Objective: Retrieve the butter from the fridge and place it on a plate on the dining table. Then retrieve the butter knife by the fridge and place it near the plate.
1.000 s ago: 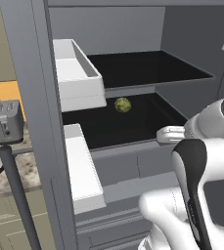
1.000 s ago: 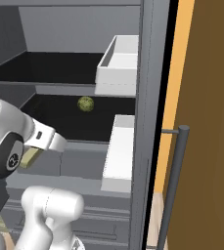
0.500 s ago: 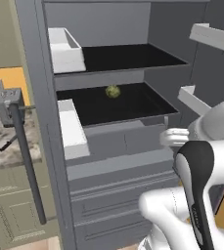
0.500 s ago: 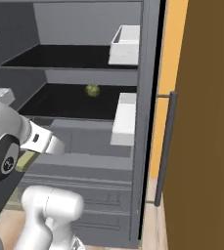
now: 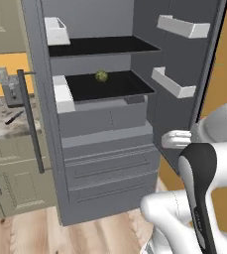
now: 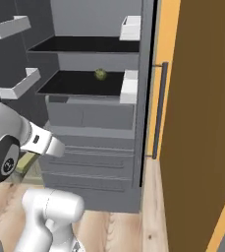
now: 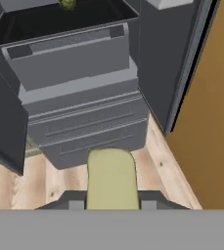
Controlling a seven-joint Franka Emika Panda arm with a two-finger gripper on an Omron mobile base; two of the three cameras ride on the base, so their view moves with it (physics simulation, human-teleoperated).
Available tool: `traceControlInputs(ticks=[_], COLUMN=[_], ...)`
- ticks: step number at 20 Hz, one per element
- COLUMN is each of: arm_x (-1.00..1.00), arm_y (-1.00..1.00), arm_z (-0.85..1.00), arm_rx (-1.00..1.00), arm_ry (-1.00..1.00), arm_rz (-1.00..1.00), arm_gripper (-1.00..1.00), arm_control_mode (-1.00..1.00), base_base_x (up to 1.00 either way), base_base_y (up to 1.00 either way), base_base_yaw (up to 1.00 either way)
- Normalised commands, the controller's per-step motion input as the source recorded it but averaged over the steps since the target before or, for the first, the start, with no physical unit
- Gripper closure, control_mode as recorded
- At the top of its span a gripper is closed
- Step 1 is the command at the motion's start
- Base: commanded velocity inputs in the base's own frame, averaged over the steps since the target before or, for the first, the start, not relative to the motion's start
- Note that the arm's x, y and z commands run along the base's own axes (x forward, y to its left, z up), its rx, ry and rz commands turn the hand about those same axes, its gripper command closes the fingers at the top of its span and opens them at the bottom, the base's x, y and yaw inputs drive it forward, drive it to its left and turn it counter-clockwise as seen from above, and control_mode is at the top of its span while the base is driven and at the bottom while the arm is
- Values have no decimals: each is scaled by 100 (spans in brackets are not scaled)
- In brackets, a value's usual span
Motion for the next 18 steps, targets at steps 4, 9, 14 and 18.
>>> traceControlInputs(ticks=[4,9,14,18], arm_x=[0,0,0,0], arm_y=[0,0,0,0], arm_z=[0,0,0,0], arm_rx=[0,0,0,0], arm_ry=[0,0,0,0], arm_rz=[0,0,0,0], arm_gripper=[100,100,100,100], arm_control_mode=[100,100,100,100], base_base_x=[-83,-28,0,-10], base_base_y=[0,17,50,72], base_base_yaw=[24,51,50,57])
